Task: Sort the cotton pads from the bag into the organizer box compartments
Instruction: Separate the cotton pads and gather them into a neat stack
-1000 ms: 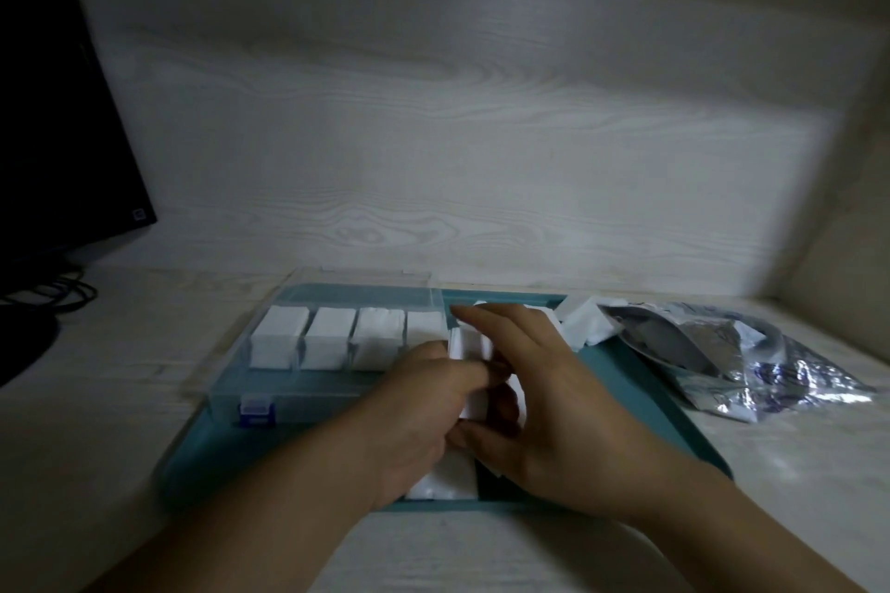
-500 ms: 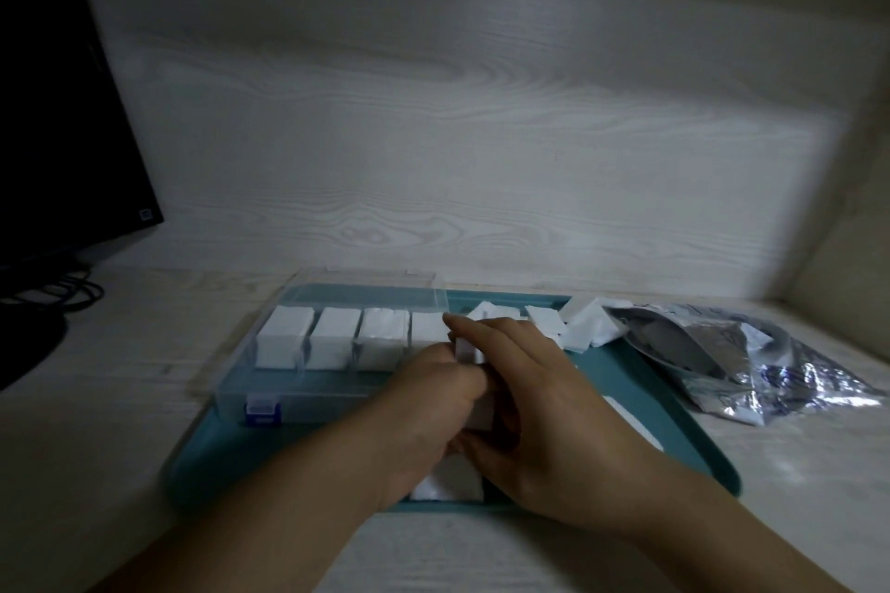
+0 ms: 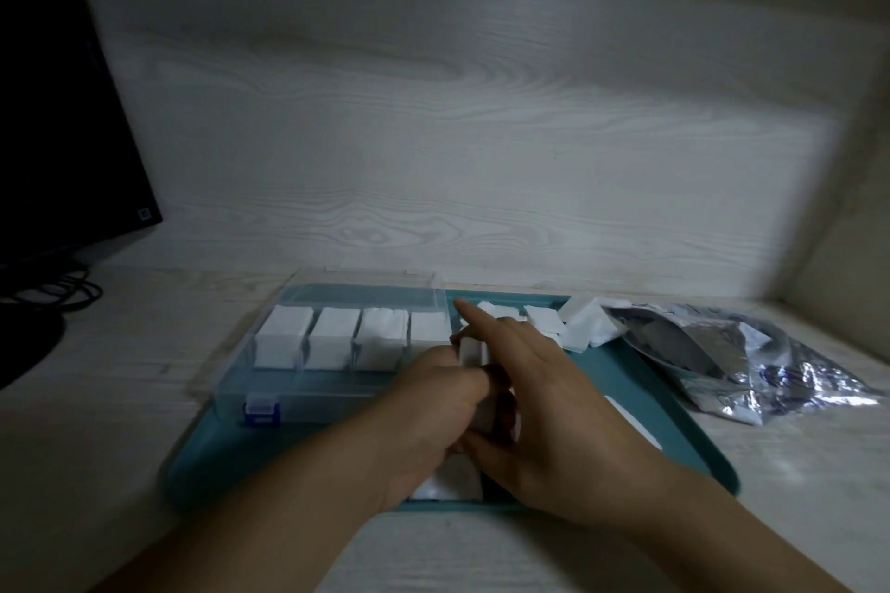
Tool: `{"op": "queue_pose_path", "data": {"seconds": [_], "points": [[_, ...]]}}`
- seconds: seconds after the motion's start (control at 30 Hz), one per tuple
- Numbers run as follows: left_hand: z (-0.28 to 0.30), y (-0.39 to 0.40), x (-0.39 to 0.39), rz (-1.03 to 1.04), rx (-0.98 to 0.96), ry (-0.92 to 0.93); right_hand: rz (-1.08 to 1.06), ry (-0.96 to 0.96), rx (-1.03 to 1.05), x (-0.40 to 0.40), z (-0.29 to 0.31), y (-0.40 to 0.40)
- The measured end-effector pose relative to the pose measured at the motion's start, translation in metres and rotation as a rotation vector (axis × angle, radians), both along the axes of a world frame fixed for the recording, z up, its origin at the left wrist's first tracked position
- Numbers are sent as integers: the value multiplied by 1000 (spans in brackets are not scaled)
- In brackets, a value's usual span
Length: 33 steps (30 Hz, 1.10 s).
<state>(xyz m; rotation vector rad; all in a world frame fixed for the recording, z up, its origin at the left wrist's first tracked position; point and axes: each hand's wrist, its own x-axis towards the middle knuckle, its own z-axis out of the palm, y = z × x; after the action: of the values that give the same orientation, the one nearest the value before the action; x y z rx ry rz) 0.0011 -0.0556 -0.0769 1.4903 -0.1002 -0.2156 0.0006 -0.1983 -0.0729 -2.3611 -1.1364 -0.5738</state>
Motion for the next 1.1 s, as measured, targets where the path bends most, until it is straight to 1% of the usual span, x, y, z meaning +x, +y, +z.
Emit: {"op": "queue_pose_path", "data": {"seconds": [0.07,0.13,0.3,0.37,0.47,0.63,0.77,0.87,1.03,1.1], "points": [[1,0,1,11,-53,10,21,76,41,-2,3,-1],[3,1,1,12,-110,23,55,185,150,-2,8,-4],[8,3,-1,-42,-121,17,68,364,453,0,15,-4],[7,3,-1,-44,-147,33,68,419,512,0,15,-2],[6,5,0,-60,-133,27,95,372,442,-2,16,1],[3,6,1,-97,-121,2,52,185,269,0,12,-5],[2,6,2,-97,-97,-9,49,138,199,0,11,-6],[3,5,1,-102,-84,-17,40,141,200,0,12,-6],[0,5,2,-42,-104,4,40,161,140,-1,12,-5],[3,4,1,-46,-97,1,40,247,232,-3,13,-5]]}}
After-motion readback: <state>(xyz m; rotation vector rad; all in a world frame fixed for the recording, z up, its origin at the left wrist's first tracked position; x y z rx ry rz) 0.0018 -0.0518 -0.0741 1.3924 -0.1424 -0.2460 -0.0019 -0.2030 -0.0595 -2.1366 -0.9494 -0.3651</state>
